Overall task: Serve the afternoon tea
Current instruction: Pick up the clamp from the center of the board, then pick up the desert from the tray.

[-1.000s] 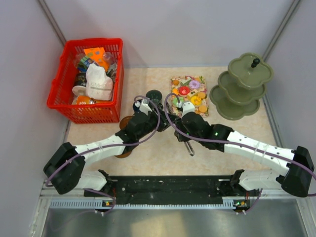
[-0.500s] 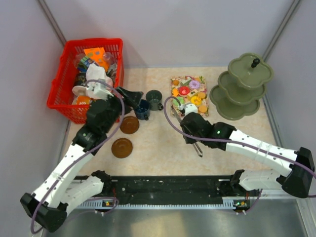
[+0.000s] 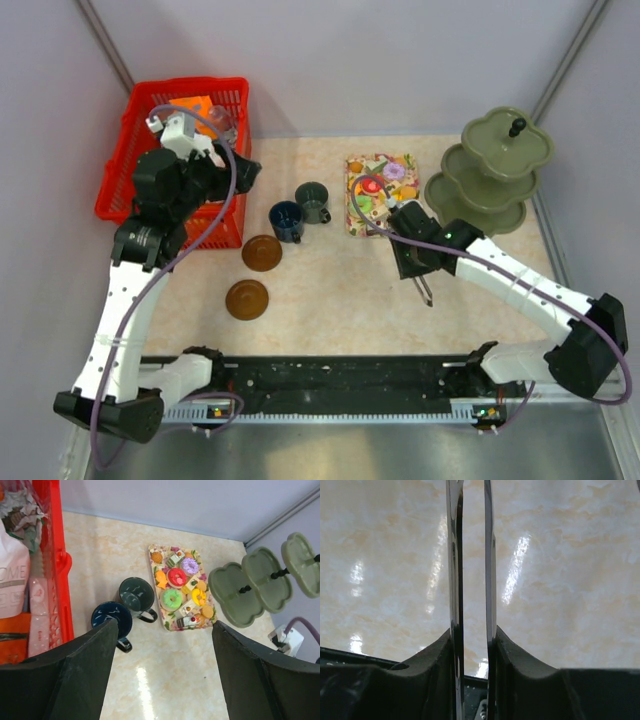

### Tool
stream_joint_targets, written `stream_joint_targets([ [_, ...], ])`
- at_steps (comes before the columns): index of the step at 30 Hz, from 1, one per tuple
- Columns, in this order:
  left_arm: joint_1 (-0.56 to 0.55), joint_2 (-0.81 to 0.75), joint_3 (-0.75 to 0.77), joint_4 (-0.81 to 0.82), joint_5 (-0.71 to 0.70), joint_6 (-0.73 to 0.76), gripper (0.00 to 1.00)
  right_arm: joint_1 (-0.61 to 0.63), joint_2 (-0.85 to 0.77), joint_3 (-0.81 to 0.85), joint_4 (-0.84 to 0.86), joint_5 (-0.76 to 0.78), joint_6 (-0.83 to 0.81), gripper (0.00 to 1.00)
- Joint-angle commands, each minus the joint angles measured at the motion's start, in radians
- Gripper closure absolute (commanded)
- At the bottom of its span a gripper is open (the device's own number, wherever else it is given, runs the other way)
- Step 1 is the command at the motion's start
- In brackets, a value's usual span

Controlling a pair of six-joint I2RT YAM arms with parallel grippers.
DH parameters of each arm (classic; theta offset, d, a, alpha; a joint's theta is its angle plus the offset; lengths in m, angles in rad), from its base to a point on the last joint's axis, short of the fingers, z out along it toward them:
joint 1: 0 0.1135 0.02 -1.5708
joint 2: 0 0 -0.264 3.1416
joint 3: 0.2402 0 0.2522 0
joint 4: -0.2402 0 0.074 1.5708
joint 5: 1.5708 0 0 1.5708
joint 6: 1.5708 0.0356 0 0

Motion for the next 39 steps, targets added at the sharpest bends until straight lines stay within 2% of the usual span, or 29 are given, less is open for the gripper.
stream_joint_targets([
  [1, 0.003, -0.098, -0.047, -0.008, -0.033, 0.17, 0.19, -0.04, 0.027, 0.074, -0.069, -0.015, -0.036, 0.67],
  [4, 0.003, -0.217, -0.188, 0.081, -0.106, 0.231, 0.15, -0.052, 0.053, 0.086, -0.069, -0.013, -0.046, 0.64],
  [8, 0.001, -0.387, -0.374, 0.218, -0.163, 0.267, 0.04, -0.086, 0.091, 0.112, -0.067, -0.005, -0.062, 0.62],
  [12, -0.002, -0.47, -0.466, 0.279, -0.257, 0.277, 0.02, -0.139, 0.125, 0.15, -0.064, -0.011, -0.085, 0.59],
  [22, -0.014, -0.521, -0.495, 0.275, -0.37, 0.29, 0.01, -0.293, 0.217, 0.221, 0.014, -0.065, -0.084, 0.52],
  [28, -0.017, -0.528, -0.508, 0.282, -0.398, 0.3, 0.01, -0.298, 0.266, 0.25, 0.026, -0.116, -0.084, 0.51],
  [32, -0.019, -0.527, -0.514, 0.287, -0.4, 0.304, 0.01, -0.298, 0.242, 0.238, 0.023, -0.16, -0.098, 0.48],
  [39, -0.023, -0.524, -0.517, 0.29, -0.395, 0.307, 0.01, -0.298, 0.223, 0.195, 0.011, -0.241, -0.179, 0.48],
])
